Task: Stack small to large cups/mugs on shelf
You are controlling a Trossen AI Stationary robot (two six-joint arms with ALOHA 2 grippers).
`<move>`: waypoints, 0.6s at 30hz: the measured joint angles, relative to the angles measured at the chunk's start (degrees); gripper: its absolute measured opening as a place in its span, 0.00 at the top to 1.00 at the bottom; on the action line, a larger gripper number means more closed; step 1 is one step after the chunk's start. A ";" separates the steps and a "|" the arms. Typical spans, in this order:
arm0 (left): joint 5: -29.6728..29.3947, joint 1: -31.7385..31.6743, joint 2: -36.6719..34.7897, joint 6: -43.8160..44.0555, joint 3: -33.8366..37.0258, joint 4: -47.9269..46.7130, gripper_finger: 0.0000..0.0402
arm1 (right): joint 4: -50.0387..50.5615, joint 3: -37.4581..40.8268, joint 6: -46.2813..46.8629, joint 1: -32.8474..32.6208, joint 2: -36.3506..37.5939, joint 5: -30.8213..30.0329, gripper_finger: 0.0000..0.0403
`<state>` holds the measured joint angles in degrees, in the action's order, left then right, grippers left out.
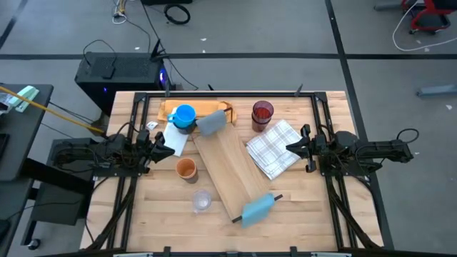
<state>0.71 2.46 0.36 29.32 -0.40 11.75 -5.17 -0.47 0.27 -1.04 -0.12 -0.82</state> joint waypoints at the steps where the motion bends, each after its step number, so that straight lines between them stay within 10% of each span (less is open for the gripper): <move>1: 0.02 -0.02 0.00 0.00 0.00 0.00 0.90 | 0.00 -0.01 0.00 0.00 0.00 0.02 0.92; 18: 0.01 0.00 0.00 0.00 0.00 0.00 0.91 | 0.00 0.00 -0.02 0.00 0.00 0.00 0.92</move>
<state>0.72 2.46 0.36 29.32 -0.40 11.75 -5.17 -0.47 0.25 -1.04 -0.12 -0.82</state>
